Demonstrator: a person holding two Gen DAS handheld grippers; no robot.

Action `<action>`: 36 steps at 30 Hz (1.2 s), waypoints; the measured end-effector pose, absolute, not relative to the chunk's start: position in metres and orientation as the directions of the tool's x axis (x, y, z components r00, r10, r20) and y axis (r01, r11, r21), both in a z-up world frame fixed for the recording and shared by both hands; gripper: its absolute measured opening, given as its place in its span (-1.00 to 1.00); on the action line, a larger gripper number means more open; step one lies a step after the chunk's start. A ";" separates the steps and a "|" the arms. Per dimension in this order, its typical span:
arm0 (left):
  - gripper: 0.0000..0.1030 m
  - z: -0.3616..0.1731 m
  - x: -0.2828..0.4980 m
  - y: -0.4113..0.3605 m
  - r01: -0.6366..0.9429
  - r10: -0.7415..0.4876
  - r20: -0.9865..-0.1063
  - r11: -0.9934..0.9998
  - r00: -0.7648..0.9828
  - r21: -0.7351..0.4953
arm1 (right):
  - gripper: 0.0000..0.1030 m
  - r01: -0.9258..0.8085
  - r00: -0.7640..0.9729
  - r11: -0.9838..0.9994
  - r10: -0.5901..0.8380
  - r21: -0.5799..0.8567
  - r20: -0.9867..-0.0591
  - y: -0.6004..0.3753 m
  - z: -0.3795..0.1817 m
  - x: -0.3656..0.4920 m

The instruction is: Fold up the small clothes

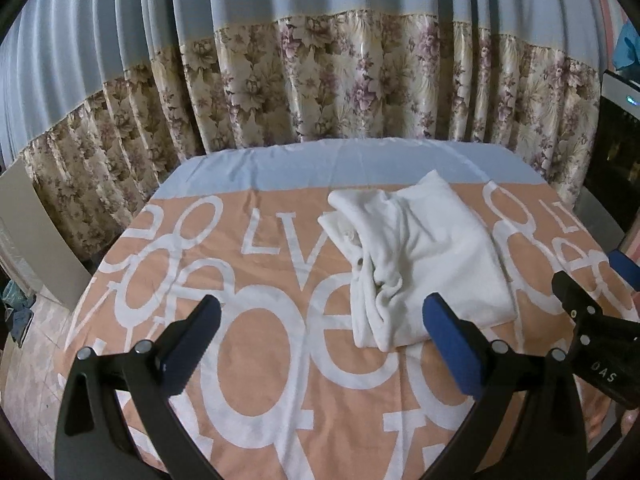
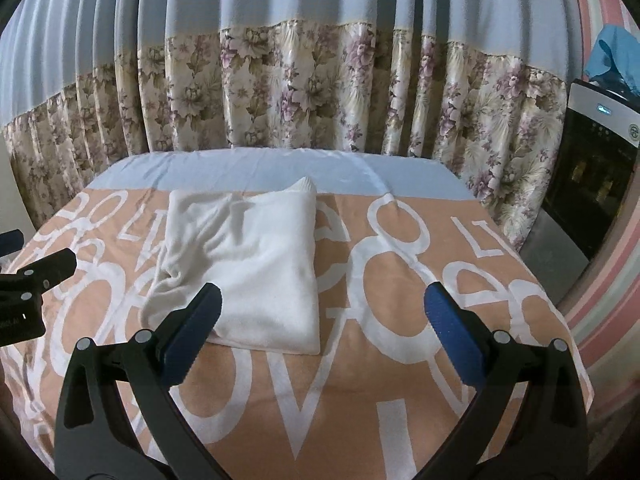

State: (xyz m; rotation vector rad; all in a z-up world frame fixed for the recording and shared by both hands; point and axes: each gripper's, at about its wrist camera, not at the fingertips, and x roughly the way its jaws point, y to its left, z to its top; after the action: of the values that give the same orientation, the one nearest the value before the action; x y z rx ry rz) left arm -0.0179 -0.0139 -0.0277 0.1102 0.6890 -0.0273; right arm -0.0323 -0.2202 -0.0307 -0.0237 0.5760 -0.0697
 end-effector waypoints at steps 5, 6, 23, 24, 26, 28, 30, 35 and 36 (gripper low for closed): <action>0.96 -0.014 -0.026 -0.015 0.054 0.019 -0.627 0.994 0.779 0.096 | 0.94 0.074 0.845 0.995 -0.095 -0.061 -0.526 -0.219 -0.017 -0.040; 0.96 -0.012 -0.027 -0.015 0.054 0.016 -0.627 0.994 0.779 0.093 | 0.94 0.074 0.847 0.996 -0.091 -0.053 -0.524 -0.219 -0.015 -0.041; 0.96 -0.004 -0.034 -0.022 0.068 0.008 -0.620 0.993 0.785 0.099 | 0.94 0.109 0.839 0.994 -0.107 -0.028 -0.534 -0.229 -0.001 -0.048; 0.96 -0.004 -0.034 -0.022 0.067 0.010 -0.620 0.993 0.785 0.101 | 0.94 0.108 0.838 0.994 -0.107 -0.029 -0.535 -0.229 -0.001 -0.048; 0.96 -0.004 -0.034 -0.022 0.064 0.015 -0.620 0.992 0.784 0.105 | 0.94 0.109 0.838 0.994 -0.106 -0.027 -0.535 -0.229 -0.001 -0.048; 0.96 -0.005 -0.034 -0.023 0.066 0.014 -0.622 0.992 0.783 0.106 | 0.94 0.108 0.839 0.994 -0.106 -0.028 -0.534 -0.229 -0.001 -0.048; 0.96 -0.005 -0.034 -0.023 0.063 0.015 -0.621 0.993 0.784 0.104 | 0.94 0.109 0.838 0.994 -0.107 -0.028 -0.535 -0.229 -0.001 -0.048; 0.96 -0.006 -0.033 -0.023 0.066 0.011 -0.624 0.993 0.781 0.100 | 0.94 0.110 0.838 0.994 -0.108 -0.028 -0.534 -0.229 -0.002 -0.047; 0.96 -0.006 -0.033 -0.023 0.067 0.010 -0.626 0.993 0.780 0.099 | 0.94 0.108 0.839 0.994 -0.105 -0.027 -0.534 -0.230 -0.001 -0.047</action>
State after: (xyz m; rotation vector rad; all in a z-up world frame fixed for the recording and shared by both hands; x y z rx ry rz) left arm -0.0328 -0.0228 -0.0064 0.1184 0.6762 -0.0309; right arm -0.0469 -0.2297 -0.0013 0.0041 0.5650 -0.1125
